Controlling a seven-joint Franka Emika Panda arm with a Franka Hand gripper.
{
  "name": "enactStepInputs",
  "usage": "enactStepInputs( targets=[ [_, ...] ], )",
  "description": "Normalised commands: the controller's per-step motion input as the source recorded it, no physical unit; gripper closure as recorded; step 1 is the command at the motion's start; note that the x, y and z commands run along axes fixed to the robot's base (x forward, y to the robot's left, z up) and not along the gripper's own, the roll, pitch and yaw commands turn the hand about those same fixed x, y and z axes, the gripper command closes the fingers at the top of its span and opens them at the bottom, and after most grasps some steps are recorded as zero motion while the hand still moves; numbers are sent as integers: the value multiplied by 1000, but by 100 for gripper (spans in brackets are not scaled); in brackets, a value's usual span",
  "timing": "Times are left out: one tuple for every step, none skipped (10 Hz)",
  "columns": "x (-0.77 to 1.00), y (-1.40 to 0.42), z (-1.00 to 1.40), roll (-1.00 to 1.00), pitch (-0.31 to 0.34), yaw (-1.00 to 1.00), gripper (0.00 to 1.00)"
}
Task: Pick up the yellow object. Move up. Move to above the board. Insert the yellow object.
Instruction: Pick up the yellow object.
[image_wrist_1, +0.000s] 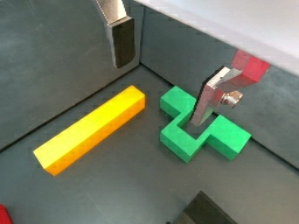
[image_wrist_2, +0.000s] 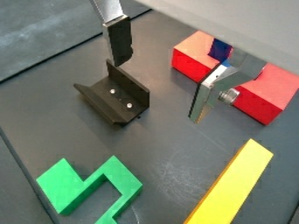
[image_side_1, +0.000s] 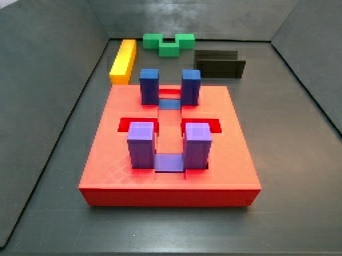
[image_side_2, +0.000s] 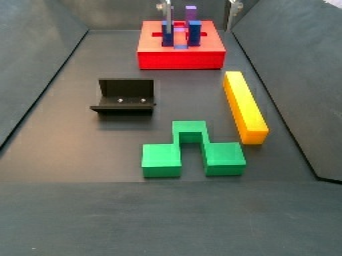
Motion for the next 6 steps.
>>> enactStepInputs(
  targets=[
    [0, 54, -6, -9, 0, 0, 0],
    [0, 0, -126, -13, -26, -29, 0],
    [166, -26, -391, -49, -106, 0, 0],
    [-29, -366, -663, 24, -154, 0, 0],
    [-1000, -43, -680, 199, -100, -29, 0],
    [-1000, 0, -534, 74, -117, -57, 0]
  ],
)
